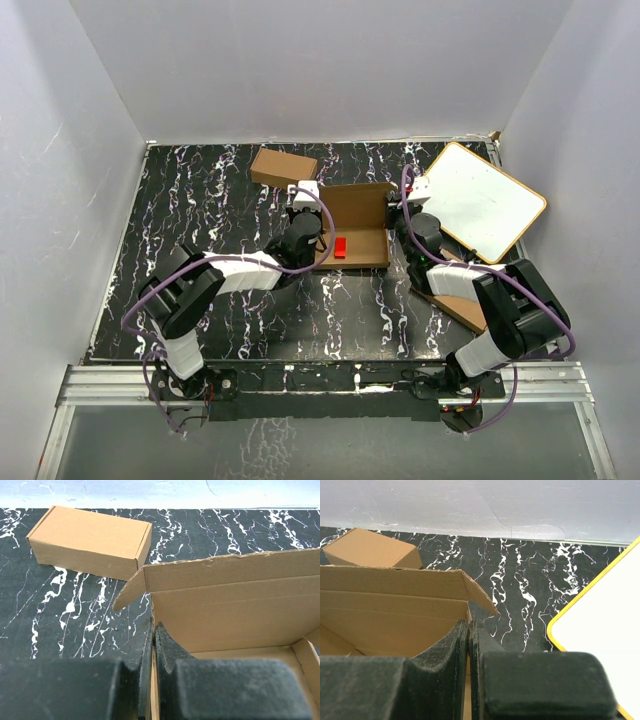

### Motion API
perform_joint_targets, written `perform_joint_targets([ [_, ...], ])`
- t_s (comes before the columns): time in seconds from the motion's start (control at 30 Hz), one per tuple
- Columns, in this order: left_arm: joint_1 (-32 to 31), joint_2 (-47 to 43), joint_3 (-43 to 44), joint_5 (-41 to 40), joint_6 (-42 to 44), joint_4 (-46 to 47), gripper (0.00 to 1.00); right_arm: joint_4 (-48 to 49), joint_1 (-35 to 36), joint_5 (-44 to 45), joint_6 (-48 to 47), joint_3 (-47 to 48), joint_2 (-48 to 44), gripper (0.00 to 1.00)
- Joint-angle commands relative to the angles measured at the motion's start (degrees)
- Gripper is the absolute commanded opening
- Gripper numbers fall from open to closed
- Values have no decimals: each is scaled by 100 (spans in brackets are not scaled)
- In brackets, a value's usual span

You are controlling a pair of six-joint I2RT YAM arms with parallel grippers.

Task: Fold the paper box

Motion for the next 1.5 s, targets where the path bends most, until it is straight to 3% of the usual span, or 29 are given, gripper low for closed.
perform_joint_targets([
  [0.0, -299, -349, -150, 419, -224, 140, 0, 63, 192, -543, 488, 72, -250, 8],
  [1.17, -850, -723, -733, 174, -712, -233, 0, -2129, 350, -803, 1189, 142, -837, 12],
  [1.47, -902, -845, -841, 151, -806, -343, 0, -2520, 369, -846, 790, 139, -940, 13],
])
